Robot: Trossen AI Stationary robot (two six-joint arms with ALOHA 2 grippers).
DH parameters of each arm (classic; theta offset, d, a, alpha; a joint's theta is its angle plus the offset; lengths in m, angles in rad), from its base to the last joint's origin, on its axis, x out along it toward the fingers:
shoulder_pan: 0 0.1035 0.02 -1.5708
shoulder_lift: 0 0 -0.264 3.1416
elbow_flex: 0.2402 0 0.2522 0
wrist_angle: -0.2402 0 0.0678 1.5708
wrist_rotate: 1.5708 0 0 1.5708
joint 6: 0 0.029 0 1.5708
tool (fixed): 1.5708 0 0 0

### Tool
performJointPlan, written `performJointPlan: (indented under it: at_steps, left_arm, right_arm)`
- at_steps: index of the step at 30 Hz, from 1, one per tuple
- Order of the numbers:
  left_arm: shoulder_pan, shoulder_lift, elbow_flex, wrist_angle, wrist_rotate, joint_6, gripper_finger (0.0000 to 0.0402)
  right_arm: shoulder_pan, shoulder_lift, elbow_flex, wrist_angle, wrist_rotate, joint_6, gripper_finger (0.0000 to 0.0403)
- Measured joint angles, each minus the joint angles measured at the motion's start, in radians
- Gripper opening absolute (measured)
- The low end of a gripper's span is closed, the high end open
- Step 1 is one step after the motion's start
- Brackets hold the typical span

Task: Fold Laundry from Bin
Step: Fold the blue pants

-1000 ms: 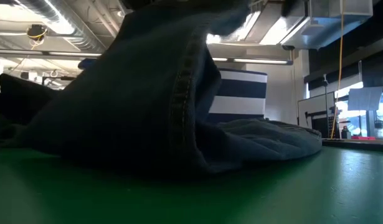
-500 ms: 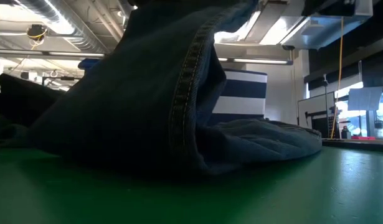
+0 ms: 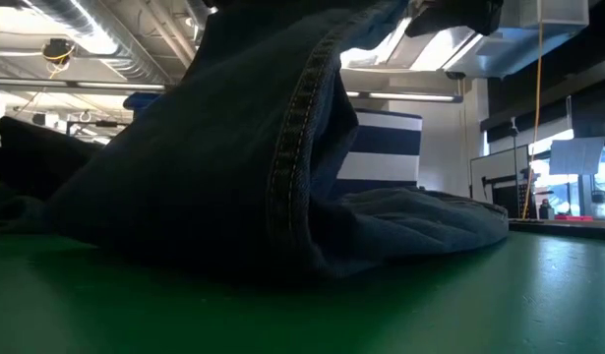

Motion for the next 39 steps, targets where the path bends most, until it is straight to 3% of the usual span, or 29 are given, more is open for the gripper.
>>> performJointPlan:
  at_steps: [5, 11, 13, 18, 19, 24, 28, 31, 39]
  left_arm:
    - [0.000, 0.000, 0.000, 0.001, 0.000, 0.000, 0.0008]
    - [0.000, 0.000, 0.000, 0.003, 0.000, 0.000, 0.0009]
    - [0.000, 0.000, 0.000, 0.003, -0.001, 0.000, 0.0009]
    - [0.000, 0.000, 0.000, 0.026, -0.001, 0.000, 0.0009]
    - [0.000, 0.000, 0.000, 0.039, -0.001, 0.000, 0.0009]
    - [0.017, 0.001, 0.000, 0.143, 0.006, -0.067, 0.0009]
    - [0.060, 0.027, 0.002, 0.236, 0.027, -0.124, 0.0009]
    - [0.099, 0.049, 0.003, 0.302, 0.046, -0.127, 0.0009]
    - [0.216, 0.261, 0.236, 0.297, 0.153, -0.083, 0.0009]
  right_arm:
    - [-0.025, 0.020, 0.000, 0.061, -0.061, -0.050, 0.0313]
    - [-0.053, 0.024, 0.001, 0.118, 0.008, -0.099, 0.0259]
    - [-0.057, 0.024, 0.001, 0.113, 0.007, -0.099, 0.0216]
    - [-0.057, 0.024, 0.000, 0.105, 0.009, -0.140, 0.0042]
    - [-0.057, 0.019, 0.000, 0.099, 0.010, -0.166, 0.0028]
    - [-0.056, -0.070, 0.000, -0.028, 0.076, -0.150, 0.0045]
    - [-0.068, -0.152, 0.000, -0.169, 0.170, -0.143, 0.0027]
    - [-0.116, -0.210, 0.001, -0.268, 0.183, -0.121, 0.0027]
    - [-0.297, -0.301, 0.002, -0.426, 0.150, -0.175, 0.0028]
